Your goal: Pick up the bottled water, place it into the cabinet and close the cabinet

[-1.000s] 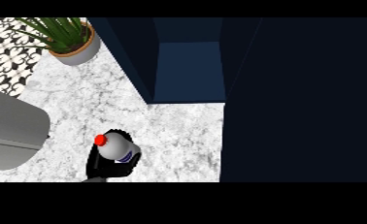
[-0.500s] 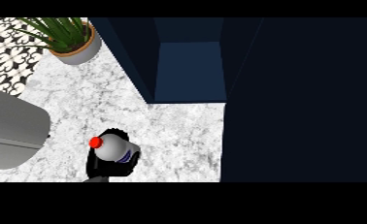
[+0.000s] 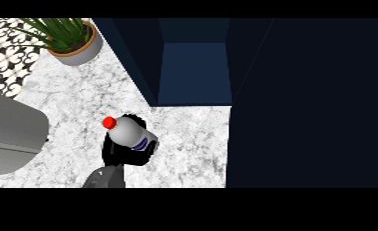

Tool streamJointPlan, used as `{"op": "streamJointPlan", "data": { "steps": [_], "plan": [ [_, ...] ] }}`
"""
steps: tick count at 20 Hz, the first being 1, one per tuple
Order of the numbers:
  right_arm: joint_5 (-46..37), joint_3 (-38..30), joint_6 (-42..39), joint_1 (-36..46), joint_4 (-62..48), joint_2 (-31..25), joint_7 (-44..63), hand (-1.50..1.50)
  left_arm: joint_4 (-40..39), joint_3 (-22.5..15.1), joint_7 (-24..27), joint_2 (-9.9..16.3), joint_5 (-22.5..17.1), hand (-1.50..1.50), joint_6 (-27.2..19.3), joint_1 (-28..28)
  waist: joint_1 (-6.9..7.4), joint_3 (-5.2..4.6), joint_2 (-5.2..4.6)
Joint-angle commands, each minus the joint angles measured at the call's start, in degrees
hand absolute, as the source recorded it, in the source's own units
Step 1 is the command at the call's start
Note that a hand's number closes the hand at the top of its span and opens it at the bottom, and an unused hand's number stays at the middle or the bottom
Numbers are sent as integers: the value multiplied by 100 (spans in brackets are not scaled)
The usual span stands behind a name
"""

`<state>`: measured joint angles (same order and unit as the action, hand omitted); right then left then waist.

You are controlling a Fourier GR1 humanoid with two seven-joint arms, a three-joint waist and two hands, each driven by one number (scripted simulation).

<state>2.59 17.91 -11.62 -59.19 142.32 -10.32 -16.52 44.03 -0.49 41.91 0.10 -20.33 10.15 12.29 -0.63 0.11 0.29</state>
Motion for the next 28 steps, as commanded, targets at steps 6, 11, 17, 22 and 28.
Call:
{"op": "streamJointPlan", "data": {
  "steps": [6, 11, 17, 22, 28],
  "plan": [
    [362, 55, 117, -20, 530, 71, 399, -150, 1584, -968, -1215, -10, -404, 150, -1229, 140, 28, -7, 0],
    [353, 51, 34, 67, 415, 35, 273, -150, 1459, -1426, -1209, -10, -138, 150, -2226, 893, -24, -9, -11],
    [658, -441, -111, -184, 516, -180, 139, -150, 1529, -2077, -1934, -10, -641, 150, -3370, 1791, -97, -9, -14],
    [430, -306, 9, 323, 325, 13, 330, -150, 577, -2427, -2075, -10, -728, 150, -4040, 2955, -157, -13, -60],
    [458, -370, -180, 78, 299, 28, 26, -150, -668, -1883, -1988, -10, -1131, 150, -4085, 3695, -269, -14, -79]
  ]
}}
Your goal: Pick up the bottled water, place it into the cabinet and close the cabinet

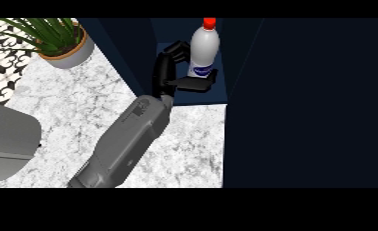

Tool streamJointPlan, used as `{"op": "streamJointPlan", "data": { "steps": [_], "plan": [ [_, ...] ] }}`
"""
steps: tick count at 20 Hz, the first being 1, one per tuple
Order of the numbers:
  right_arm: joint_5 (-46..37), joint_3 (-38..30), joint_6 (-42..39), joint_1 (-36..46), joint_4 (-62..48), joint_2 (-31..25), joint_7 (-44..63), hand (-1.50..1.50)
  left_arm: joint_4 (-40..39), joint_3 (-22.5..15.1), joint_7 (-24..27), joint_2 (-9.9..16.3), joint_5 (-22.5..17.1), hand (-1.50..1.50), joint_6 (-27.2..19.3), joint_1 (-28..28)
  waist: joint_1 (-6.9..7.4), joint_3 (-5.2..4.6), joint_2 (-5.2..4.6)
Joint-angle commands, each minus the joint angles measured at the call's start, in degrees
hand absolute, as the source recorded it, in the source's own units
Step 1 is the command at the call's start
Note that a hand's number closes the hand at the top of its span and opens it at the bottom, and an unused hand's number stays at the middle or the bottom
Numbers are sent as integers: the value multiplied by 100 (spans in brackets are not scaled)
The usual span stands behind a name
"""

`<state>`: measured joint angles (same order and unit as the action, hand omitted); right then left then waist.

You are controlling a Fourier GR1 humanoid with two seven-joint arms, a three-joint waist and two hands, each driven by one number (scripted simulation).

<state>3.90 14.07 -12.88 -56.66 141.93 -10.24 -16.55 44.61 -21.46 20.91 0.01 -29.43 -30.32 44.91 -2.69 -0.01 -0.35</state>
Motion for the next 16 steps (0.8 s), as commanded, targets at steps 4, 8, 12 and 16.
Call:
{"op": "streamJointPlan", "data": {
  "steps": [4, 8, 12, 16],
  "plan": [
    [332, -51, 8, 311, 75, 82, 260, -150, -1595, 249, 224, -1, -164, 150, 35, 979, -38, -1, -47],
    [486, -191, -29, 199, 340, 41, 358, -150, -2364, 100, 291, 0, 334, 150, -306, 1406, -134, 0, -83],
    [614, -252, -151, 183, 367, 9, 288, -150, -2880, 385, 239, 1, 203, 150, -677, 1540, -160, -2, -105],
    [423, -157, -173, 82, 286, 83, 202, -150, -3168, 856, 559, 239, -34, 150, -434, 1587, -211, -9, -117]
  ]
}}
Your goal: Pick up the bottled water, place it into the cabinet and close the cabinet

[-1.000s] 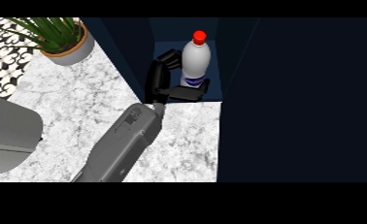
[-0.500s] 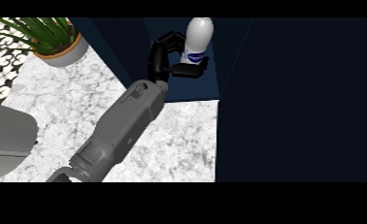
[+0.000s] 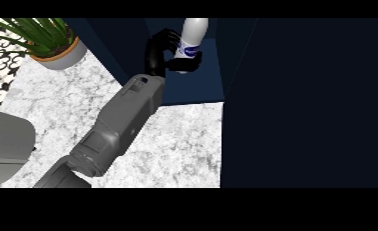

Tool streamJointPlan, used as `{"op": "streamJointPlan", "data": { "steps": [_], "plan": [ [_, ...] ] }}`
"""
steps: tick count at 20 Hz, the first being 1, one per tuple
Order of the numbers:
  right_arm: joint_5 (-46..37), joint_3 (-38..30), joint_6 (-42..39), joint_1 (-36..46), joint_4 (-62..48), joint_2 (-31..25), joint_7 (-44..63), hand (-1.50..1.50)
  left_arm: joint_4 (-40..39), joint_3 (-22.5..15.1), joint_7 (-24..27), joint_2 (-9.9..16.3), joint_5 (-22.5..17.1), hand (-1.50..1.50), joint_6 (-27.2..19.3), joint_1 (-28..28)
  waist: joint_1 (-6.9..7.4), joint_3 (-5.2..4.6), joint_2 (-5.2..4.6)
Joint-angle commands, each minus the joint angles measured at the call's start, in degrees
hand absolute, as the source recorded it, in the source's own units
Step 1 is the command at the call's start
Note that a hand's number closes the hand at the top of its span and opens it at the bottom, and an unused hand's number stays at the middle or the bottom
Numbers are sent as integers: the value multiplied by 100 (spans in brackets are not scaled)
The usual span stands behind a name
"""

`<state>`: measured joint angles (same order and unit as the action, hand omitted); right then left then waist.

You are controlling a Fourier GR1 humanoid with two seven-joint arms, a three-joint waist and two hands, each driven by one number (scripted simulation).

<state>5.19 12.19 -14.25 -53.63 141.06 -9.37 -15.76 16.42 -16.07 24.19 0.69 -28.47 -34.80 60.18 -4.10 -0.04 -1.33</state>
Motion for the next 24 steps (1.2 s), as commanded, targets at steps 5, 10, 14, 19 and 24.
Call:
{"op": "streamJointPlan", "data": {
  "steps": [5, 10, 14, 19, 24],
  "plan": [
    [398, -10, -237, -241, 323, -55, -47, -150, -785, 245, 350, 252, 82, 150, -164, 354, -219, -2, -54],
    [442, -91, -354, -172, 198, -64, -182, -150, -1015, 169, 640, 139, 271, -150, -649, 559, -254, -1, -71],
    [580, -201, -370, -210, 332, -106, -42, -150, -1184, 109, 644, 291, 393, -150, -665, 719, -200, -2, -76],
    [398, -11, -523, -298, 157, -111, -156, -150, -1175, 159, 579, 312, 373, -150, -52, 886, -258, -6, -85],
    [423, -145, -453, -48, 103, -104, -8, -150, -635, 584, 1318, 200, 5, -150, 581, 799, -57, -11, -69]
  ]
}}
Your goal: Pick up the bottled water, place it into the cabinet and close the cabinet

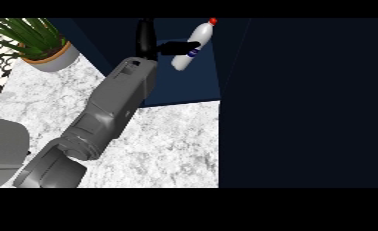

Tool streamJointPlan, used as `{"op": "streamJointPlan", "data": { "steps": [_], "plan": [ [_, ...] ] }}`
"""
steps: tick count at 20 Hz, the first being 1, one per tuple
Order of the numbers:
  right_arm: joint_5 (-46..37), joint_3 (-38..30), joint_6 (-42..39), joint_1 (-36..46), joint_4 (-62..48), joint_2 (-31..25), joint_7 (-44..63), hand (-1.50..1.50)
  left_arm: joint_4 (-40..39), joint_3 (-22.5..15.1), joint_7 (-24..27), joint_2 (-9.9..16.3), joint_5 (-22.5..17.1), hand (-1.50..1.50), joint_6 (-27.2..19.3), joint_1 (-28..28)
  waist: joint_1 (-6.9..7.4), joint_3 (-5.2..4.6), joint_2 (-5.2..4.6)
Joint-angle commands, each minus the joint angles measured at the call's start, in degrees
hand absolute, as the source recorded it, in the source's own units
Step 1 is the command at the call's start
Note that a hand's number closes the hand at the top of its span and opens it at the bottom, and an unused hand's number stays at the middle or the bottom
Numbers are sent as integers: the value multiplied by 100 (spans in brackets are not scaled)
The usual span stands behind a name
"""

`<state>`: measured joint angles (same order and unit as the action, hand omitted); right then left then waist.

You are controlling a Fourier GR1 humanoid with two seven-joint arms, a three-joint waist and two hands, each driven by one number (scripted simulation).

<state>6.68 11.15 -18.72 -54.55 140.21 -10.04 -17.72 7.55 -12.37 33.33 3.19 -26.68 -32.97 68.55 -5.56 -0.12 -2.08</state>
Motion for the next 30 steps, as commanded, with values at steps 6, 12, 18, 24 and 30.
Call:
{"op": "streamJointPlan", "data": {
  "steps": [6, 12, 18, 24, 30],
  "plan": [
    [493, -69, -80, -29, 253, -50, 296, -150, 498, 336, 607, -306, -324, -150, 950, -57, 231, 8, 125],
    [221, 66, 31, 62, 91, 155, 250, -150, 557, 418, 843, -315, -240, -150, 1295, -333, 397, 10, 182],
    [288, 143, 155, 87, 521, 152, 725, -150, 1409, -102, 582, -318, -644, -150, 1067, -784, 348, 9, 207],
    [307, 86, 162, -141, 446, 145, 629, -150, 2698, -795, 426, -319, -925, -150, 1567, -1968, 491, 11, 269],
    [-191, 757, 272, -369, 804, 282, 712, -150, 4178, -1641, 323, -319, -1260, -150, 1611, -2934, 493, 5, 274]
  ]
}}
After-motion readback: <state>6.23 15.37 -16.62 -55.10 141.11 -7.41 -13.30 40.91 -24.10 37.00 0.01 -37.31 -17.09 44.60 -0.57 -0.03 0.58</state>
